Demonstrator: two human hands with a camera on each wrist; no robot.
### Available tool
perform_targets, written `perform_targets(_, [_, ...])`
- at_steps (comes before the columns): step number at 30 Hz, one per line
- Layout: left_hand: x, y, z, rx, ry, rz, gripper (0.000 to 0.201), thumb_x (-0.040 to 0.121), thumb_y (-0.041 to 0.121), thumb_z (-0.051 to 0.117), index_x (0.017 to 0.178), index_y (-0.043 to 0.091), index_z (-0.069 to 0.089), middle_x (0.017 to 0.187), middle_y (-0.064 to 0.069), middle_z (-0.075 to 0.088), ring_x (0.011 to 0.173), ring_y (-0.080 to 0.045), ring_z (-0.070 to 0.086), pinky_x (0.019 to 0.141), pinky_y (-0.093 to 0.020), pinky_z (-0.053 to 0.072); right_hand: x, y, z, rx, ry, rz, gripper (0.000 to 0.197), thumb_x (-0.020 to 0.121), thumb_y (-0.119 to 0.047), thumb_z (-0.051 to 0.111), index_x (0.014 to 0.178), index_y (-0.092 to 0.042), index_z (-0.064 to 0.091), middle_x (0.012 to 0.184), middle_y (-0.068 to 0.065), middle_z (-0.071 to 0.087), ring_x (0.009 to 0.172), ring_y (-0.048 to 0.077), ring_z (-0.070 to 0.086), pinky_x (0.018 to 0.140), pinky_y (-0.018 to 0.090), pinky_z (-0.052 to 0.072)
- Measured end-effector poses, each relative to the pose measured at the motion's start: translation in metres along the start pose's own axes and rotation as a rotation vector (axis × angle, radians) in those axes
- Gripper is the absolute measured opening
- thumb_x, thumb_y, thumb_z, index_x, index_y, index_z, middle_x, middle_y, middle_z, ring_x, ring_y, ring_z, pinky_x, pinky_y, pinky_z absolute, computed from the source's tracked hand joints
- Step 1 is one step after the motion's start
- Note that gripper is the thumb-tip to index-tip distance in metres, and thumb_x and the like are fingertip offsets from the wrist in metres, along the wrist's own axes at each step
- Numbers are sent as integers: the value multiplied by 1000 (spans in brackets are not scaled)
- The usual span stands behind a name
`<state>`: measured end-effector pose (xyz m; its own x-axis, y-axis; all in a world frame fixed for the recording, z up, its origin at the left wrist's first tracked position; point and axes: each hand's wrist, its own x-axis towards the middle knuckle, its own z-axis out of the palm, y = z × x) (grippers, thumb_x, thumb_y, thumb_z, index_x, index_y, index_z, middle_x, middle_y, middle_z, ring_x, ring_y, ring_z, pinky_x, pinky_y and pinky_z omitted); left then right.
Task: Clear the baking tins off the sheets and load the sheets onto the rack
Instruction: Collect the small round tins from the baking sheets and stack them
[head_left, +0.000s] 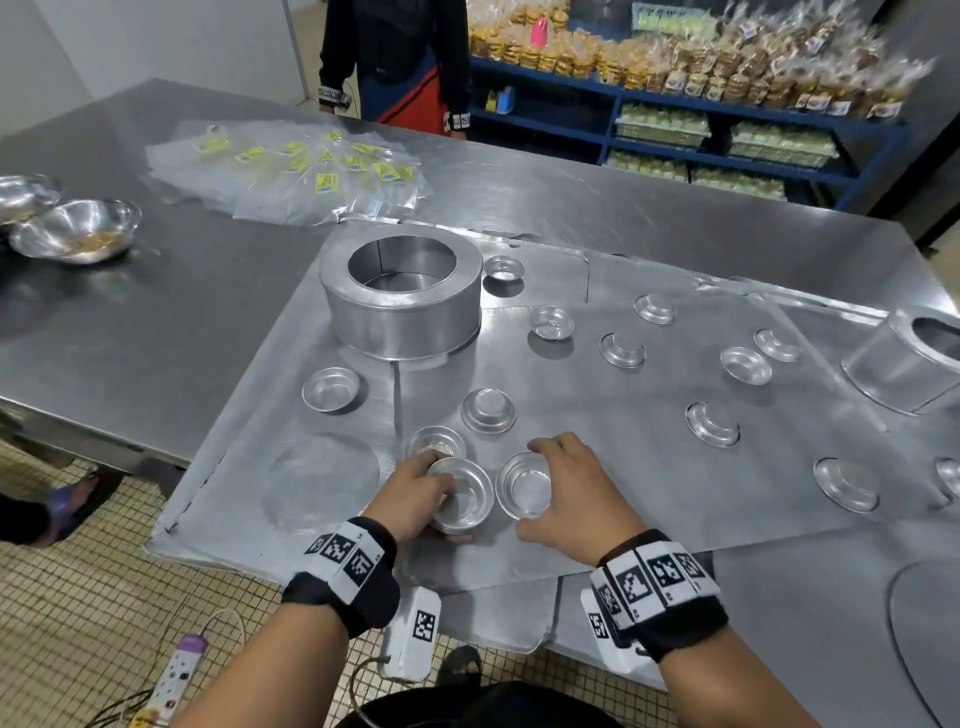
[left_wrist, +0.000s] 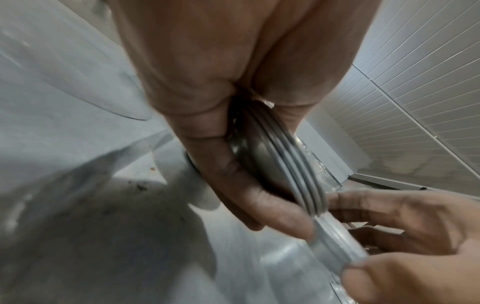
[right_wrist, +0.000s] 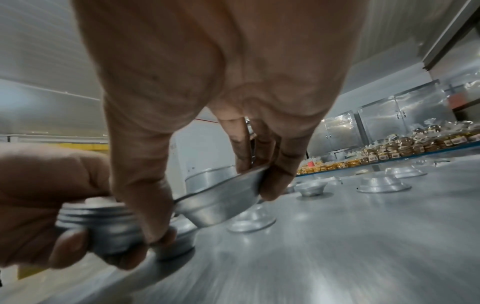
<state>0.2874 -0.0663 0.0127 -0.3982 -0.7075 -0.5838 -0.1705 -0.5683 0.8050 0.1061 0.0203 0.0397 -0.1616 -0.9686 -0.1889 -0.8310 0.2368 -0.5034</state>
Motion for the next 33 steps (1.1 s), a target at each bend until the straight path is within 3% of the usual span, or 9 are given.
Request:
perform_targets(5, [-5, -1, 15, -90, -14, 4, 19, 86, 15, 70, 100, 4, 65, 100, -16, 60, 87, -33, 62, 57, -39, 56, -8, -2, -17, -38, 6, -55, 91, 62, -39, 80, 141, -19, 39, 127, -4, 38, 120, 17, 40, 102, 26, 39])
perform_targets(7, [-8, -2, 21, -96, -38, 15, 22, 85, 22, 73, 99, 8, 67, 101, -15, 62, 87, -32, 64, 56, -35, 55, -12, -4, -21, 12, -13, -70, 93, 58, -44, 79, 140, -20, 42, 126, -7, 39, 119, 15, 44, 101, 25, 41])
perform_targets(9, [-9, -4, 26, -89, -65, 27, 24, 87, 23, 72, 103, 6, 66, 98, -15, 65, 86, -31, 66, 58, -37, 55, -15, -5, -20, 35, -33, -97, 97, 53, -53, 76, 139, -21, 43, 124, -8, 39, 118, 13, 45, 100, 26, 41])
perform_targets(13, [-10, -11, 35, -38, -100, 55, 32, 84, 17, 76, 110, 3, 63, 98, -18, 71, 85, -31, 70, 65, -45, 59, -21, -7, -15, 22, -34, -133, 91, 61, -46, 81, 139, -22, 42, 125, -9, 33, 116, 11, 45, 95, 21, 42])
perform_targets(17, [-13, -18, 42, 49, -107, 72, 46, 70, 13, 78, 112, 6, 61, 99, -20, 71, 85, -30, 70, 69, -41, 57, -24, -8, -9, 25, -44, -163, 91, 62, -52, 80, 140, -21, 43, 124, -9, 33, 116, 10, 42, 100, 27, 44])
perform_targets(21, [-14, -23, 42, 8, -128, 62, 31, 79, 1, 69, 109, 8, 62, 91, -15, 69, 81, -29, 67, 67, -40, 55, -26, -6, -5, 11, -39, -195, 89, 63, -54, 78, 138, -20, 45, 121, -8, 36, 116, 11, 36, 104, 28, 40])
perform_targets(26, [-12, -23, 37, -28, -132, 12, 30, 87, -3, 59, 115, 6, 62, 91, -16, 64, 79, -26, 62, 67, -36, 50, -24, -10, 2, 39, -42, -208, 88, 63, -58, 77, 137, -23, 45, 122, -11, 36, 116, 10, 35, 103, 29, 41])
perform_targets(30, [-10, -14, 22, -13, -130, 7, 39, 75, 7, 63, 114, 8, 65, 92, -17, 64, 82, -28, 61, 67, -37, 50, -14, -17, 6, 64, -53, -215, 91, 60, -58, 80, 138, -28, 44, 120, -12, 36, 116, 9, 35, 103, 27, 39])
perform_targets(33, [-6, -2, 1, 44, -93, 18, 28, 78, 3, 60, 105, 8, 66, 90, -18, 62, 81, -31, 61, 63, -39, 54, -1, -23, 9, 38, -92, -209, 93, 54, -49, 87, 135, -29, 46, 119, -10, 38, 115, 11, 37, 103, 26, 38])
